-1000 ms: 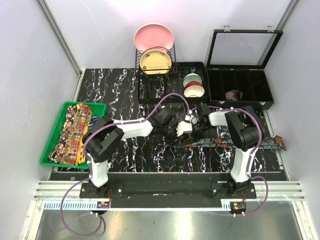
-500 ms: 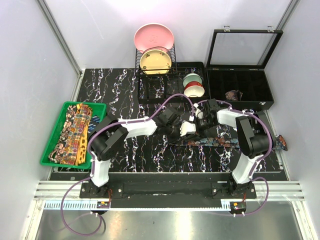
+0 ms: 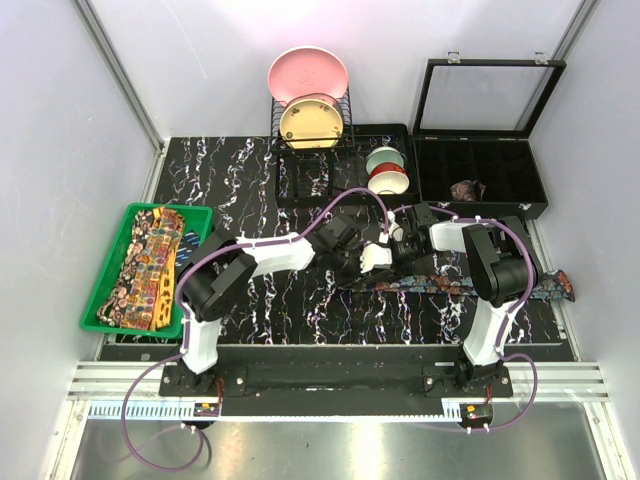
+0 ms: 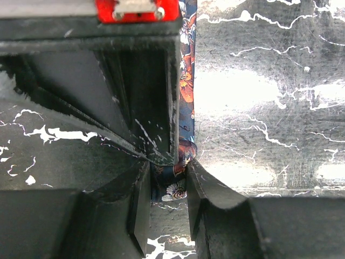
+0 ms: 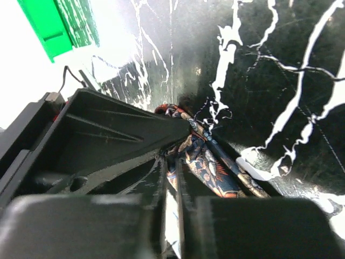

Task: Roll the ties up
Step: Roll the tie at the center of the board.

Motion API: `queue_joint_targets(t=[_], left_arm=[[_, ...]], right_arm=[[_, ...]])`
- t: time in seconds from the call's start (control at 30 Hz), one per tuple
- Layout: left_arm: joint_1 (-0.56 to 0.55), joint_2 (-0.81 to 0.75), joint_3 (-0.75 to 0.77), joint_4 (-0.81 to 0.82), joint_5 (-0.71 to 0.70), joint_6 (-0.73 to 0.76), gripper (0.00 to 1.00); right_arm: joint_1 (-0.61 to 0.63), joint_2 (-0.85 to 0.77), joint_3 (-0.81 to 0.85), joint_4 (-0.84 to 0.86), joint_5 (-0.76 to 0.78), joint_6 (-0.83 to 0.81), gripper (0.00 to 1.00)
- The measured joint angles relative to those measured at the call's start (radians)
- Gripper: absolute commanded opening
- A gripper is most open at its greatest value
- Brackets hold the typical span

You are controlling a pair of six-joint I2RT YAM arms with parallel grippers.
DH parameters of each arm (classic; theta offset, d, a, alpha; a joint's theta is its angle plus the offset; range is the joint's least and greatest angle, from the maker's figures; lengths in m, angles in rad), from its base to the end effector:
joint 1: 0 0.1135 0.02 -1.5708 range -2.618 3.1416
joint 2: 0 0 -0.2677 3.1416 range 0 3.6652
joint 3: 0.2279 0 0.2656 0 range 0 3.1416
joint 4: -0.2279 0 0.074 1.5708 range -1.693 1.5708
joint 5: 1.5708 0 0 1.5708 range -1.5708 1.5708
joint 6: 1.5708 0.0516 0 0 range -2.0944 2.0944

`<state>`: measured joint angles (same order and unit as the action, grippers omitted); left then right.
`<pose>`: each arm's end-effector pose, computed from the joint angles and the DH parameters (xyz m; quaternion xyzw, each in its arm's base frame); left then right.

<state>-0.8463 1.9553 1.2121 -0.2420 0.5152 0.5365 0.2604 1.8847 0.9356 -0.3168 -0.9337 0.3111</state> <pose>0.2575 -0.3293 0.1317 0.6470 0.6663 -0.2841 0.2381 0.3116 0.1260 0.0929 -0.0459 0.8841 0.4650 0.0047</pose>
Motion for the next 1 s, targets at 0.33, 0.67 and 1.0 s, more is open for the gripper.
queue_joint_targets(t=[0.33, 0.67, 1.0], left_arm=[[0.002, -0.035, -0.034, -0.009, 0.000, -0.009, 0.67], [0.045, -0.133, -0.109, -0.010, 0.005, -0.068, 0.72], [0.063, -0.133, -0.127, 0.072, 0.056, -0.076, 0.77]], right_arm=[[0.000, 0.000, -0.002, -0.022, 0.038, -0.017, 0.00], [0.000, 0.000, 0.026, -0.101, 0.095, -0.039, 0.00], [0.000, 0.008, 0.072, -0.194, 0.152, -0.044, 0.00]])
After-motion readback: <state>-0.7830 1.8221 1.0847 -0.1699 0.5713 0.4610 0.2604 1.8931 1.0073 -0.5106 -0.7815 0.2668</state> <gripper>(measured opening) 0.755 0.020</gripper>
